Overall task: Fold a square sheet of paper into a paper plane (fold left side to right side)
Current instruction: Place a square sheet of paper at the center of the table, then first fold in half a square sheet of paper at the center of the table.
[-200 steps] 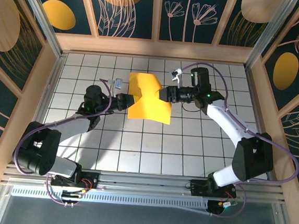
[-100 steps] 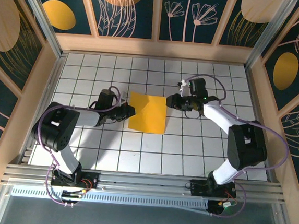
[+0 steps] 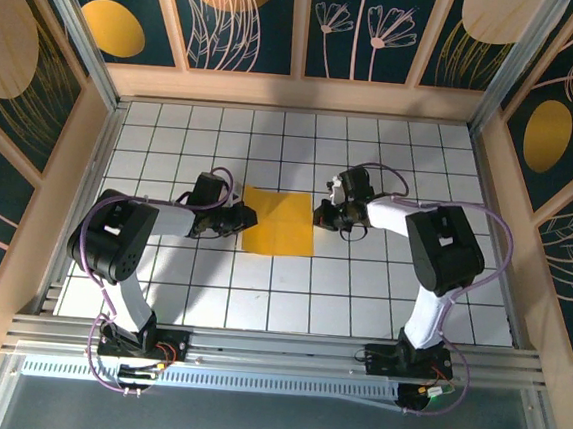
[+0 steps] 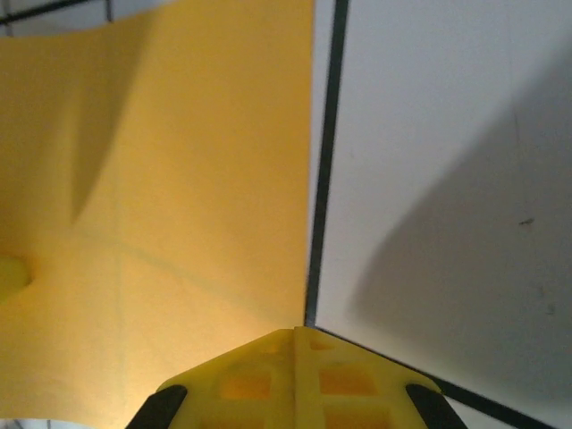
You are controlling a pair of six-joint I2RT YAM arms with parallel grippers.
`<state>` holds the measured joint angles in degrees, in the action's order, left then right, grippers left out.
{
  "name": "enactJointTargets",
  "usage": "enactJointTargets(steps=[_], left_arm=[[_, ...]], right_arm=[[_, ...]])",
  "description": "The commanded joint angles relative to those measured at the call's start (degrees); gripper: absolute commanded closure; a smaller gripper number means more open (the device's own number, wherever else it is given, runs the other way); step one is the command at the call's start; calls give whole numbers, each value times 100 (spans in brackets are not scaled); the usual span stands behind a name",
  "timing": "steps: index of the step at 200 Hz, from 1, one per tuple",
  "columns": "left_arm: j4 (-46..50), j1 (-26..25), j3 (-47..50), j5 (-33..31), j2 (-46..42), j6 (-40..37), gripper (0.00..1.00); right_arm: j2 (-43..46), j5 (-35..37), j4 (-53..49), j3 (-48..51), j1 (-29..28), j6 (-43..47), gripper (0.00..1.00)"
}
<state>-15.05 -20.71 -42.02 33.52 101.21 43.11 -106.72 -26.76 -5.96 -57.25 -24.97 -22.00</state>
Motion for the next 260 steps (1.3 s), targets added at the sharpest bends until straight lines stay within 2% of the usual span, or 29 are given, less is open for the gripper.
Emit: enactJointTargets(steps=[1, 51, 110, 195, 260], left_arm=[[135, -39, -170, 48, -57, -88, 77], [214, -71, -430, 182, -244, -108, 58], [534, -316, -883, 219, -194, -215, 44], [609, -687, -1335, 197, 147, -150, 36], [472, -869, -1625, 210, 521, -73, 36]], right_arm=[[-120, 102, 54, -147, -44, -25, 100], [-248, 316, -115, -79, -81, 72, 100], [-296, 417, -144, -42, -89, 115, 100], [-244, 454, -11, 83, -88, 102, 100], [178, -144, 561, 403, 71, -154, 100]])
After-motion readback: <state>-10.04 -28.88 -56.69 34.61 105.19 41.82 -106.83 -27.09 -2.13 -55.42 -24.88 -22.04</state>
